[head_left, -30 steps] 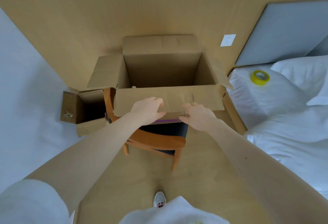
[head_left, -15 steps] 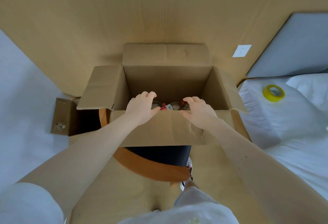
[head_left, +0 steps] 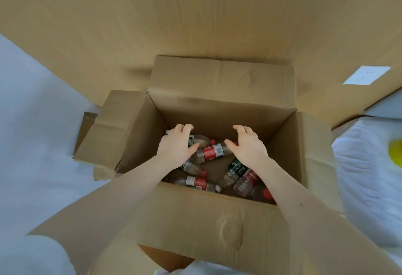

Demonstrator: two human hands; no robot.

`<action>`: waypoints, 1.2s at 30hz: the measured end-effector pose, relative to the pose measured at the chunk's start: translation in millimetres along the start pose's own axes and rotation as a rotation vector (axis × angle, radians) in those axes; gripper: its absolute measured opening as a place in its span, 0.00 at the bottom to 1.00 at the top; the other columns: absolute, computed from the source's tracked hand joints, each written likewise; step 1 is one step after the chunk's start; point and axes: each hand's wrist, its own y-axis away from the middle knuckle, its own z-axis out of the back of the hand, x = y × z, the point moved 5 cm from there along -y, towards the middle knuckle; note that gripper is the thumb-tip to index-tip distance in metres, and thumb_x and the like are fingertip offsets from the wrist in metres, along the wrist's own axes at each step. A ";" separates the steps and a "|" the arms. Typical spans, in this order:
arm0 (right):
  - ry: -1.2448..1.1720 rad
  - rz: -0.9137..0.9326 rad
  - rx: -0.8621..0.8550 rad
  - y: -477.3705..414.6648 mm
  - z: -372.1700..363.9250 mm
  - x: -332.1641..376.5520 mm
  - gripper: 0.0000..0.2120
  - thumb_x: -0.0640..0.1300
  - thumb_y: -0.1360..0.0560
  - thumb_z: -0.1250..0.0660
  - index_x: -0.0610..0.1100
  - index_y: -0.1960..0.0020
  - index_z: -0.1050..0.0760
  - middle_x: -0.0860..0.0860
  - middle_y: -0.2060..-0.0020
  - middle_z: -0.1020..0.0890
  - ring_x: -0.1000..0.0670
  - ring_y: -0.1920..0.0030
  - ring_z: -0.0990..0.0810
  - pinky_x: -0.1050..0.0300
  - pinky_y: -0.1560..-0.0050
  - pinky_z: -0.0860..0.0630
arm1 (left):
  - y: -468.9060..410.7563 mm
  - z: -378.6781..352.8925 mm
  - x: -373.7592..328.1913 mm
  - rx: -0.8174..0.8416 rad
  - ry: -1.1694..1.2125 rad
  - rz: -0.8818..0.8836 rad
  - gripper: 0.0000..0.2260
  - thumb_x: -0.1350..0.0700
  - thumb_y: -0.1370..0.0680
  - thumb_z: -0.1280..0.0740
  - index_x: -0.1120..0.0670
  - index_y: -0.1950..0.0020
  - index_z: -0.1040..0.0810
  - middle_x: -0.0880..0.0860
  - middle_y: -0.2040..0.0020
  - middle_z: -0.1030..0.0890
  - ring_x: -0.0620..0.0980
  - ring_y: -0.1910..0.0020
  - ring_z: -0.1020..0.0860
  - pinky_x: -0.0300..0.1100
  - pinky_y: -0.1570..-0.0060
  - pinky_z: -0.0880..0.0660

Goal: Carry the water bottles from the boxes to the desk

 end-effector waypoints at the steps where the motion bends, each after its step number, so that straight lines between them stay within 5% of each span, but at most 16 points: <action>1: -0.013 -0.005 0.016 -8.7 -3.8 -4.6 0.28 0.55 0.20 0.40 0.45 0.24 0.41 0.44 0.29 0.34 0.42 0.32 0.32 0.45 0.38 0.27 | -6.2 -6.4 1.6 0.023 -0.006 0.016 0.22 0.45 0.20 0.37 0.53 0.29 0.34 0.53 0.34 0.28 0.53 0.40 0.26 0.46 0.46 0.27; 12: -0.065 -0.146 0.117 -53.0 -57.0 -36.5 0.28 0.55 0.20 0.40 0.45 0.25 0.41 0.44 0.30 0.33 0.43 0.32 0.32 0.47 0.39 0.25 | -58.5 -60.7 26.9 0.188 -0.014 0.018 0.25 0.45 0.21 0.37 0.53 0.27 0.37 0.54 0.32 0.29 0.52 0.40 0.25 0.48 0.45 0.24; 24: -0.216 -0.550 0.128 -80.5 -131.5 -83.2 0.28 0.52 0.21 0.37 0.40 0.27 0.40 0.40 0.31 0.32 0.39 0.35 0.28 0.48 0.41 0.27 | -122.3 -149.1 35.5 0.365 -0.035 -0.061 0.26 0.46 0.21 0.37 0.55 0.26 0.39 0.57 0.31 0.32 0.56 0.33 0.31 0.49 0.38 0.30; 36: 0.315 -0.129 0.443 -95.9 -189.5 -113.8 0.31 0.48 0.21 0.36 0.48 0.23 0.45 0.46 0.24 0.42 0.42 0.25 0.44 0.45 0.28 0.42 | -163.3 -232.7 23.1 0.533 -0.145 -0.209 0.30 0.49 0.22 0.34 0.57 0.24 0.43 0.58 0.29 0.36 0.59 0.29 0.36 0.51 0.33 0.35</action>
